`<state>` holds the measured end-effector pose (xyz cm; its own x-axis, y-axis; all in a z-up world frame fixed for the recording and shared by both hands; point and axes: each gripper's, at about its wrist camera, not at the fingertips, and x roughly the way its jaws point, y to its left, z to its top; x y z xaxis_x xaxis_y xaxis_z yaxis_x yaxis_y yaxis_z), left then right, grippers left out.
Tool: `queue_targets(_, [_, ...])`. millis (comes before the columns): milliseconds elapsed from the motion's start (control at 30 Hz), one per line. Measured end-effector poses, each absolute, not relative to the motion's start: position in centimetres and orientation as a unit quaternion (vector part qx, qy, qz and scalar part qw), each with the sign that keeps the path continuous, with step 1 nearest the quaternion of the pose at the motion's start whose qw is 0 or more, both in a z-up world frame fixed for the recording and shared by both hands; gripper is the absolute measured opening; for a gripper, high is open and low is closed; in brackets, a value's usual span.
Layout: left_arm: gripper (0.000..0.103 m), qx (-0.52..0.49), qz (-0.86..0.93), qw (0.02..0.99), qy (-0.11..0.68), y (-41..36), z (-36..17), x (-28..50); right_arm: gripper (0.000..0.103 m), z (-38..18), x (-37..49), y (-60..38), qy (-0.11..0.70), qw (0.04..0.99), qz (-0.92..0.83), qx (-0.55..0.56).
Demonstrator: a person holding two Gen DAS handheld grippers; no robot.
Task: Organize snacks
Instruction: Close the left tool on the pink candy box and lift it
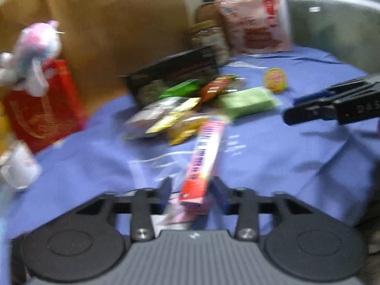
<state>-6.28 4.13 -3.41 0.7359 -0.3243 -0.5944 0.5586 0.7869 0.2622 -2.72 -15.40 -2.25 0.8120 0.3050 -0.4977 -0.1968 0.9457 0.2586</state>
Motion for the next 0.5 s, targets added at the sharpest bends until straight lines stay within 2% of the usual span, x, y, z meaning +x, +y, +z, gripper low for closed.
queue_targets(100, [0.059,0.184,-0.235,0.919,0.259,6.3,-2.1,-6.8,0.051,-2.4,-1.1,-14.0,0.295,0.937,0.165,0.086])
queue_targets(233, [0.059,0.033,-0.255,0.924,0.284,9.5,-0.2,-6.7,0.051,-2.1,1.0,-13.4,0.307,0.927,0.192,0.094])
queue_targets(367, [0.056,-0.091,-0.273,0.898,0.334,11.3,-1.2,-5.7,0.051,-2.5,3.5,-14.0,0.325,0.915,0.196,0.137])
queue_targets(467, [0.056,-0.136,-0.263,0.884,0.362,11.3,-2.8,-4.6,0.051,-3.2,5.3,-14.3,0.341,0.897,0.210,0.185])
queue_targets(500, [0.052,-0.141,-0.253,0.882,0.371,11.1,-3.3,-4.0,0.051,-3.5,5.8,-14.3,0.347,0.893,0.210,0.196])
